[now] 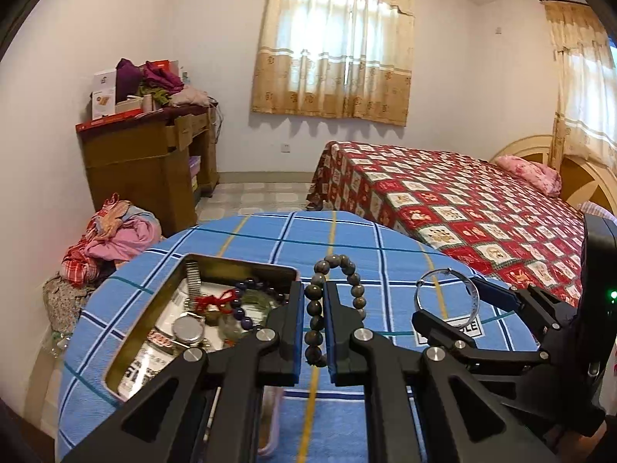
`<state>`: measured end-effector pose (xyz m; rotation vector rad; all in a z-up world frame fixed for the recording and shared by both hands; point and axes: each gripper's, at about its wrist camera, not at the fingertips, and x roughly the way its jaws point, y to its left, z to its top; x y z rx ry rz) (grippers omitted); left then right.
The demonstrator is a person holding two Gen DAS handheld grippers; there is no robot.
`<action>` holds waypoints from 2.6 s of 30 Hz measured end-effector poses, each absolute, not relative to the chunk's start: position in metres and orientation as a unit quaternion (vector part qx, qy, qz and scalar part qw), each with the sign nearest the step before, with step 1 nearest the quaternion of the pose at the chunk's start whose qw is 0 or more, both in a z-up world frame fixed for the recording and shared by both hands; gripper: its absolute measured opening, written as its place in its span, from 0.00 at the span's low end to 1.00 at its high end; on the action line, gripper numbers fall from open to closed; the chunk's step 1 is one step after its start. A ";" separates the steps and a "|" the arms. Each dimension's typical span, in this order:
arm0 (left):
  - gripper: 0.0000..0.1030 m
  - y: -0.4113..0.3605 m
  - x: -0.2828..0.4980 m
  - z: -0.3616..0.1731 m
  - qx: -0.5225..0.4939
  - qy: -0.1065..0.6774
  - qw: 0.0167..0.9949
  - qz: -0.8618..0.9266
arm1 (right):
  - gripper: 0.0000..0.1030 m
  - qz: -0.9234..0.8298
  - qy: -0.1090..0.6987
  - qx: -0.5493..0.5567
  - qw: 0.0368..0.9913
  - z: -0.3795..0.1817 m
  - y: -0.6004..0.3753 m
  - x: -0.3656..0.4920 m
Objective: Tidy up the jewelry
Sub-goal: 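Carry the brown beads and silver bangle into the pink tin while both tools release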
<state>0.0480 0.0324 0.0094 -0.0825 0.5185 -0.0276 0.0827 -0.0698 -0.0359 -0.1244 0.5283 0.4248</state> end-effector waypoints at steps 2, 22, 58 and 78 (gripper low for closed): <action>0.08 0.038 0.048 0.011 -0.043 0.258 0.965 -0.007 | 0.75 0.213 0.256 -0.063 0.941 -0.034 -0.065 0.082; 0.08 0.094 0.042 0.019 -0.061 0.267 0.960 0.055 | 0.75 0.270 0.236 -0.087 0.929 -0.012 -0.013 0.084; 0.08 0.145 0.068 -0.030 -0.056 0.359 0.928 0.082 | 0.75 0.338 0.298 -0.109 0.886 -0.045 0.066 0.107; 0.09 0.158 0.075 -0.055 -0.066 0.392 0.914 0.082 | 0.75 0.341 0.326 -0.127 0.872 -0.065 0.077 0.110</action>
